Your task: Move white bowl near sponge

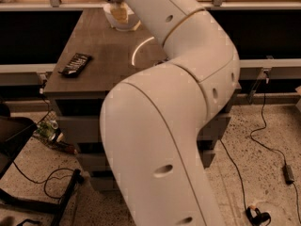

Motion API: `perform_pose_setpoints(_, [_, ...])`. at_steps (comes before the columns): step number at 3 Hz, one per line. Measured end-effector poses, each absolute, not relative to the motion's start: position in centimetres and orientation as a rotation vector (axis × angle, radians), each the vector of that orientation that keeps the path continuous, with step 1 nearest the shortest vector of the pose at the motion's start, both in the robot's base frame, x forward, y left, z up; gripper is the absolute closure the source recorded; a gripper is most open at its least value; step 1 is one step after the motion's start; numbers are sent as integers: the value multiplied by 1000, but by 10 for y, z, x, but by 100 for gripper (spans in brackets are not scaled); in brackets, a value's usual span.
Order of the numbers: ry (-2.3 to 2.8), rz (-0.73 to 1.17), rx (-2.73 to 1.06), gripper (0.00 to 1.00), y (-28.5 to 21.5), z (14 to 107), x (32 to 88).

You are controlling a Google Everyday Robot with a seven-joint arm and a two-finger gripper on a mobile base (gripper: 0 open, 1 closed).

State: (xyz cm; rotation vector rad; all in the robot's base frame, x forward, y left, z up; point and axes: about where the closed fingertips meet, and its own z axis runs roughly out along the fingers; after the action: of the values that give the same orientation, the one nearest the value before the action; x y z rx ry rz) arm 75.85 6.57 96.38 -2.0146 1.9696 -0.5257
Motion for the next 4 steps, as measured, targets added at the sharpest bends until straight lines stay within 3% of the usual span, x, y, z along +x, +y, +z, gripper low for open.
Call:
perform_pose_setpoints(2, [1943, -538, -1989, 100, 69, 965, 769])
perform_pose_setpoints(3, [1966, -476, -1898, 100, 52, 954, 787])
perform_pose_setpoints(4, [2012, -452, -1688, 100, 3, 946, 826])
